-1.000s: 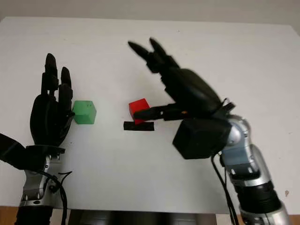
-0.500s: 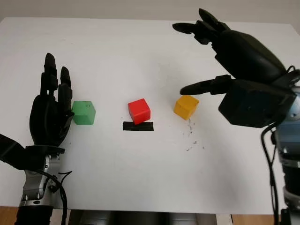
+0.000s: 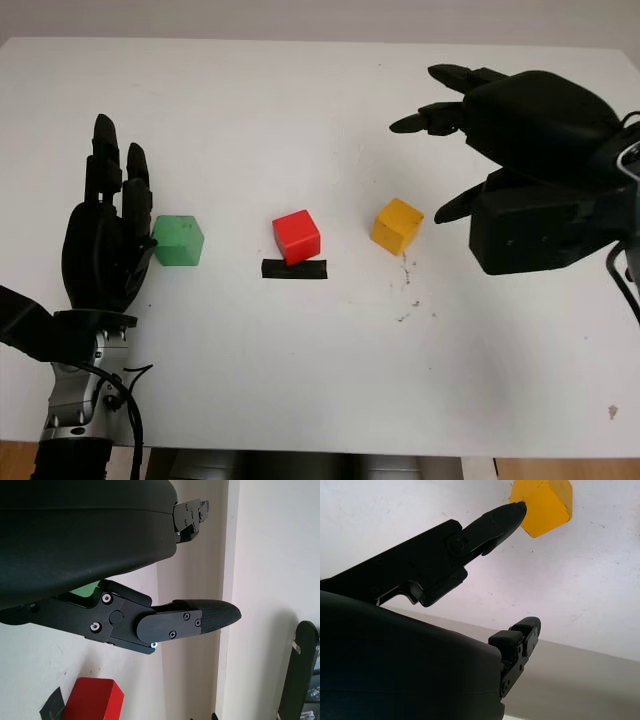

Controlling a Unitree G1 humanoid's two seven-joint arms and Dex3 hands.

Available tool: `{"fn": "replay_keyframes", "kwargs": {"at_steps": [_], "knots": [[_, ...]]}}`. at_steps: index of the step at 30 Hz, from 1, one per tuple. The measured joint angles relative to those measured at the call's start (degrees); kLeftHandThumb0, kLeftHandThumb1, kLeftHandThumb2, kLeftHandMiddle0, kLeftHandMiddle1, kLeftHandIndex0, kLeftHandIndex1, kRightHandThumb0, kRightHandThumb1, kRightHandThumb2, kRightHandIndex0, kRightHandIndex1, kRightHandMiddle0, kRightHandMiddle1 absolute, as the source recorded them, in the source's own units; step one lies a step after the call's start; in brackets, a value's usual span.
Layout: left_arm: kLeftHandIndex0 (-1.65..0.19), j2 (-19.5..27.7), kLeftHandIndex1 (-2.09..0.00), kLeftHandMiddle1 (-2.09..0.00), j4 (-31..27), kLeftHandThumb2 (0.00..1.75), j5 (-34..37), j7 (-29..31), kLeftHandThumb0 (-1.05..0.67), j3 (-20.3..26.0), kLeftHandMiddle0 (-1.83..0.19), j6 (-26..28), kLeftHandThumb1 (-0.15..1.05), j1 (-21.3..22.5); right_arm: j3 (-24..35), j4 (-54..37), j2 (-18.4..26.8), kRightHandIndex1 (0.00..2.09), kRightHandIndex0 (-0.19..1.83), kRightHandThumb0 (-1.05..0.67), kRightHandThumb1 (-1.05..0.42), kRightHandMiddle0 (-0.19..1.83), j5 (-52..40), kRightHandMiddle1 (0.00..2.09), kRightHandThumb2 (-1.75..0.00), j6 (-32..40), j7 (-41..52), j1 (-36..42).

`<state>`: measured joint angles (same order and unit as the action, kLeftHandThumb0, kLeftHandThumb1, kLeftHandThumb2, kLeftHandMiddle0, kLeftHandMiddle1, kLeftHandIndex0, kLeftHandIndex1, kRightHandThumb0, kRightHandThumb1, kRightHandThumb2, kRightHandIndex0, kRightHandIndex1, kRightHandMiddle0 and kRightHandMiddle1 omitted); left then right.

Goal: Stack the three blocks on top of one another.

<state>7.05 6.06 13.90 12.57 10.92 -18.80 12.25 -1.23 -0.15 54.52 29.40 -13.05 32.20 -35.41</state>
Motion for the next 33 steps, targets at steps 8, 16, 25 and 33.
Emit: {"fn": "replay_keyframes", "kwargs": {"at_steps": [8,16,25,33], "knots": [[0.19,0.54,0.00,0.00,0.48,0.47,0.90,1.06,-0.67,0.39,0.19,-0.04,1.05,0.35,-4.11,4.26,0.18,0.07,0.10,-0.60,-0.78,0.50,6.34,0.10,-0.05,-8.53,-4.20,-0.90],[0.19,0.53,0.00,0.00,0.59,0.47,1.05,0.88,-0.67,0.38,0.19,0.08,1.05,0.51,-8.06,11.74,0.11,0.05,0.08,-0.58,-0.80,0.48,11.23,0.08,-0.06,-14.64,-8.96,-1.97],[0.19,0.55,0.00,0.00,0.59,0.48,1.07,1.02,-0.67,0.50,0.19,0.06,1.05,0.51,-10.63,15.67,0.04,0.05,0.06,-0.58,-0.85,0.47,11.97,0.06,-0.06,-17.56,-9.00,-3.45],[0.19,0.55,0.00,0.00,0.74,0.48,0.93,0.99,-0.68,0.50,0.19,-0.12,1.05,0.51,-11.01,18.11,-0.84,0.06,0.09,-0.52,-0.83,0.51,11.78,0.08,-0.05,-19.14,-11.23,-3.56]]}}
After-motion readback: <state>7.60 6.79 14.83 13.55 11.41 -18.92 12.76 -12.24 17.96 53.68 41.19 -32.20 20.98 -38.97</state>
